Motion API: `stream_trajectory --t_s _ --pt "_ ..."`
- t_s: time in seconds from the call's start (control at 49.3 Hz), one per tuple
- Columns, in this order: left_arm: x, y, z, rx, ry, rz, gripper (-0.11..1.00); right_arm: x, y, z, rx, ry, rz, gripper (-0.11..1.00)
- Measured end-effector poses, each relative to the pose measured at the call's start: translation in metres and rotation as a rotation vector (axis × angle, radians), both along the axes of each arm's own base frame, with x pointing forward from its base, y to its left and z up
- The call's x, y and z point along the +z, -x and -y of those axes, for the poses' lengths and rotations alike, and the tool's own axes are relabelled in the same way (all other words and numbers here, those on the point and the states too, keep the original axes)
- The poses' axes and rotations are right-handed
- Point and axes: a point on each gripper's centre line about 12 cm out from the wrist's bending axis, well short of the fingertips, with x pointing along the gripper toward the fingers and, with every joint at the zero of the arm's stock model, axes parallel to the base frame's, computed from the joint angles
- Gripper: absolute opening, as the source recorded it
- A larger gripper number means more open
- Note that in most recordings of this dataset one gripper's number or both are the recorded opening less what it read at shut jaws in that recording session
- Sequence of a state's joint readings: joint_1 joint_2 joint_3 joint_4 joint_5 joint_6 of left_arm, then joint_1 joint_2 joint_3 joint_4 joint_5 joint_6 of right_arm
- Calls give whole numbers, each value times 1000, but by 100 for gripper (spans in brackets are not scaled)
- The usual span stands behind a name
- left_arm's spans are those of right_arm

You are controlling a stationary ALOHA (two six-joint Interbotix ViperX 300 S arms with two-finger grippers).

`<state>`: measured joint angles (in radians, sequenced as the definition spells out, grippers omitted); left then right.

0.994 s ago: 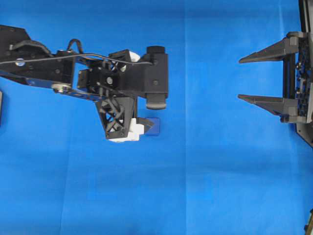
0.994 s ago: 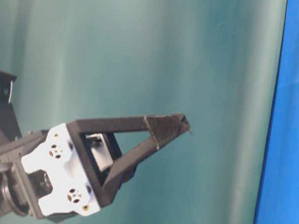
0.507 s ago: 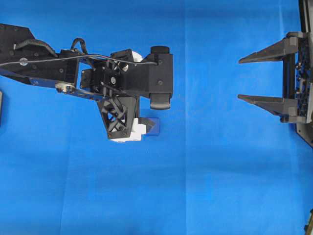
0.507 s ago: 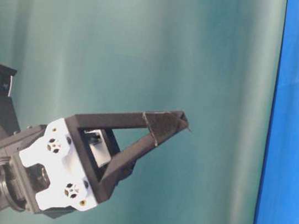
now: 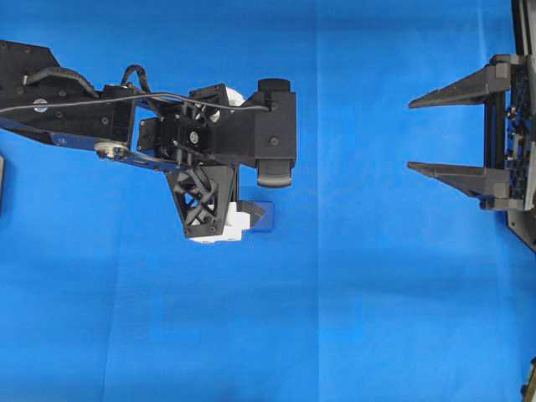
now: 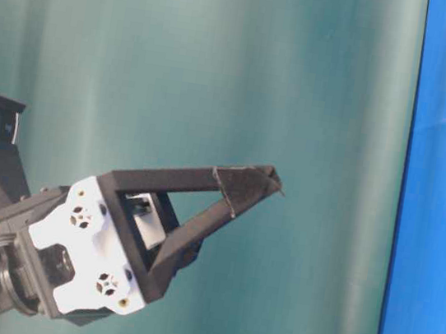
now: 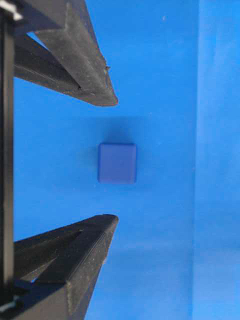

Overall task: Handover the blue block to the right arm after grasping it with the left arm, then place it in the designated position.
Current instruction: 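Close the left gripper on the blue cube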

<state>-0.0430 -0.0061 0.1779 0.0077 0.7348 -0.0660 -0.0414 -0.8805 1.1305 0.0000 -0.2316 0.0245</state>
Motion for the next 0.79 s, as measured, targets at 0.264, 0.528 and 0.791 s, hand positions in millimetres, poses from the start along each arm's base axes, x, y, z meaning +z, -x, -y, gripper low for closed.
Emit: stream_trajectory --t_s 0.264,0.528,0.791 --pt "0 -1 0 1 1 1 93 0 0 0 0 0 -2 98" --pt "-49 -4 1 3 4 -39 93 -4 -3 0 0 -2 -18 98" --pt "-107 -11 5 -7 0 -88 93 -6 -4 0 0 -1 -26 98"
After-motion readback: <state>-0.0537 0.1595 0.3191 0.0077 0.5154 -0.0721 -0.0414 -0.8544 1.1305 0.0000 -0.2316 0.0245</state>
